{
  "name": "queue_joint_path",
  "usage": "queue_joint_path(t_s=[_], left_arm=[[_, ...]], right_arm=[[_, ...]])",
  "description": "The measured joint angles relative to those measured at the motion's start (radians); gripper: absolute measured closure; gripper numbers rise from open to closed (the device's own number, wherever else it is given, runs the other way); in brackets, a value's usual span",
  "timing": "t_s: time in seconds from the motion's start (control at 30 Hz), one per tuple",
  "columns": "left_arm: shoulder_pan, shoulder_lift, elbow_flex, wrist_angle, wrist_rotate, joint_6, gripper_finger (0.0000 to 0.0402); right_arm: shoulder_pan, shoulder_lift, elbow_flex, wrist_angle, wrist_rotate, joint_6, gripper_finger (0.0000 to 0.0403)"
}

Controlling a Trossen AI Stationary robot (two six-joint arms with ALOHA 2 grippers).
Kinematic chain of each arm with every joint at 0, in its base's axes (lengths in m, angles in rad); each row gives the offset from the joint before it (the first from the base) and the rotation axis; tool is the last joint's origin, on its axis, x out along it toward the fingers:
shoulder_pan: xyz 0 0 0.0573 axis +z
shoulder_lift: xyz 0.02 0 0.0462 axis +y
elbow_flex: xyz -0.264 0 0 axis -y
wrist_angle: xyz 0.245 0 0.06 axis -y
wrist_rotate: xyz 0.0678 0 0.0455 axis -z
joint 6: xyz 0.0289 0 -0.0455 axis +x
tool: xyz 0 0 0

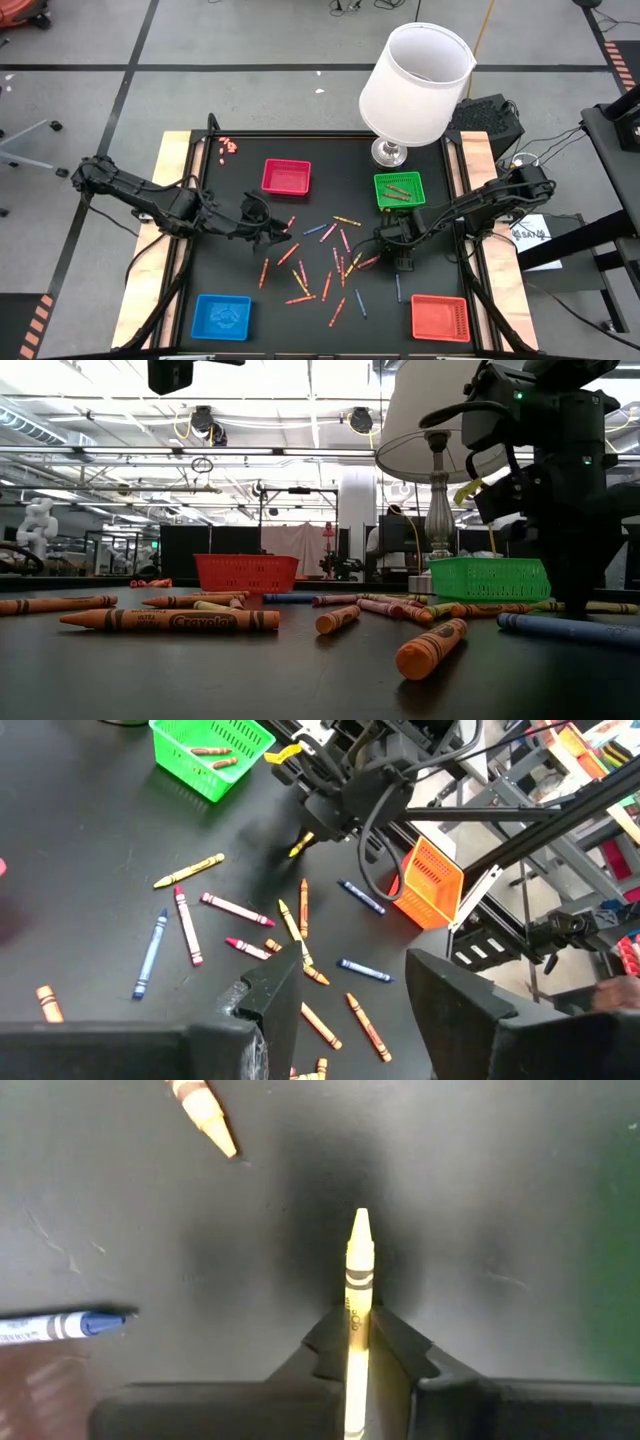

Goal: Sort crayons
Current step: Put the yellow crayon into the red basket

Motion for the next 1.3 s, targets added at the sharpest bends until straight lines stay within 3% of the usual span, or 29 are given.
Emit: queue_joint_path(t_s=[0.33,0.63,0.93,1.3], left_arm=[[0.0,0.0,0.0,-0.001,-0.013,0.004,0.022],[0.0,0.0,0.0,-0.001,-0.014,0.031,0.022],[0.0,0.0,0.0,-0.001,-0.014,0.032,0.022],[0.0,0.0,0.0,0.0,0.008,0.03,0.022]], right_arm=[[-0.001,-0.022,0.013,-0.007,-0.053,0.068,0.0399],[0.0,-0.141,0.077,-0.007,-0.084,0.204,0.0401],[0.0,-0.284,0.093,0.229,-0.077,0.372,0.0401],[-0.002,-0.331,0.093,0.543,-0.039,0.465,0.0401]])
